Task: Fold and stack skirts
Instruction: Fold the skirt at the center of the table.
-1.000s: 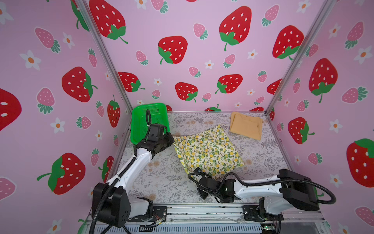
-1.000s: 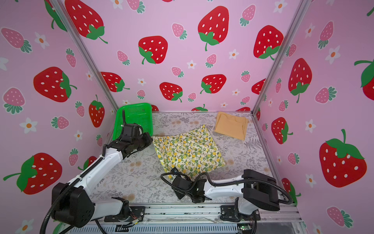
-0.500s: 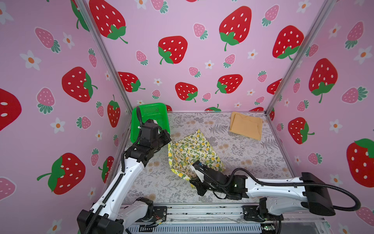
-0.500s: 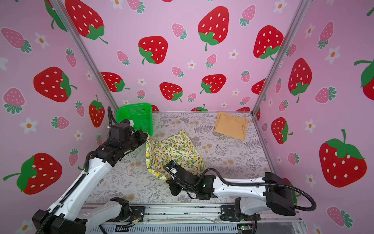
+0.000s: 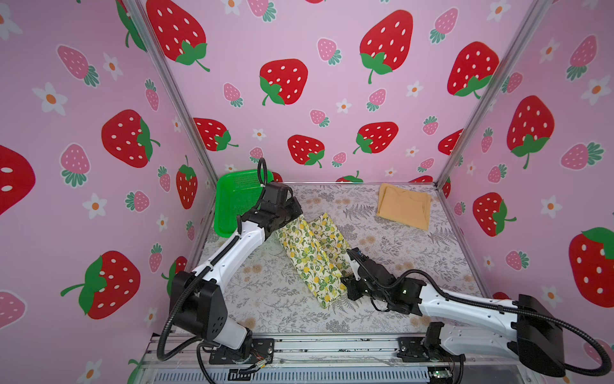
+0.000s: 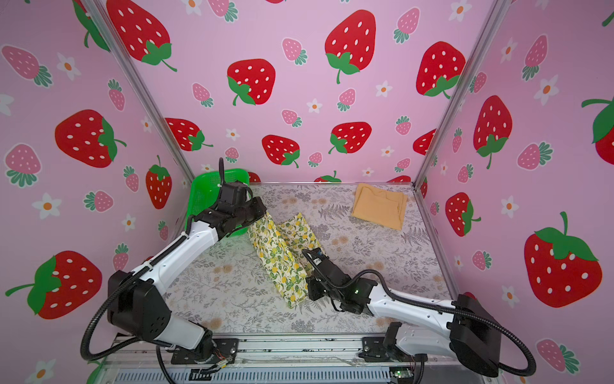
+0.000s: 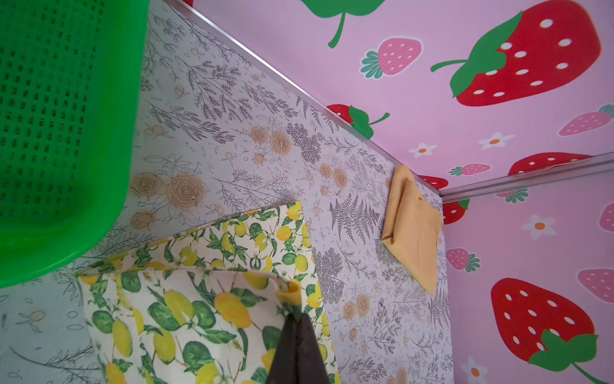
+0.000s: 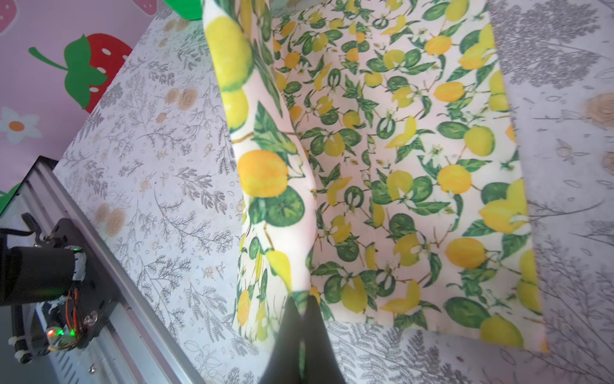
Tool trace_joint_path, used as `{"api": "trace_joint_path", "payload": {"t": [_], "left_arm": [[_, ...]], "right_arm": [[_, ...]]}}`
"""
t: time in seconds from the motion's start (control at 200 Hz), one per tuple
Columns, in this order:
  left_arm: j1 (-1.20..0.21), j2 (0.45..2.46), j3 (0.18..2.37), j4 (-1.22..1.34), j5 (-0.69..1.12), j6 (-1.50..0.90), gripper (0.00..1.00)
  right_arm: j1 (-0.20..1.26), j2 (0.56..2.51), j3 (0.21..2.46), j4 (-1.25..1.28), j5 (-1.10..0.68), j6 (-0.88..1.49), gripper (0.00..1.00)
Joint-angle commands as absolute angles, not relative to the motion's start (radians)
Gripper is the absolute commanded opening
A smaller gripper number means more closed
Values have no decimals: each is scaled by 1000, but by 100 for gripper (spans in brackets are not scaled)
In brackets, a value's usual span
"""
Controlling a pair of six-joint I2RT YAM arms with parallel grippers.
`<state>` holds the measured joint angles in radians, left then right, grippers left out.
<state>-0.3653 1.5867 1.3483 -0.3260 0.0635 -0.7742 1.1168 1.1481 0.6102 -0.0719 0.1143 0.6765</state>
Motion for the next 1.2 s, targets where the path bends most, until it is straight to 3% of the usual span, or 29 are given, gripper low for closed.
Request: {"api": "trace_joint_path", "payload": {"t": [0.0,0.695,1.196], "left_arm": [[-376,1665,1456,-272,64,-780,0],[-381,2049,1669,-201,130,-853,0],[-380,2028,1613,-179,-1,-884,0]], "right_arm": [[1086,1120,594,-96,132,695,2],[891,1175,529,-73,135,646,0],[823,1270,509,27,83,626,1]]}}
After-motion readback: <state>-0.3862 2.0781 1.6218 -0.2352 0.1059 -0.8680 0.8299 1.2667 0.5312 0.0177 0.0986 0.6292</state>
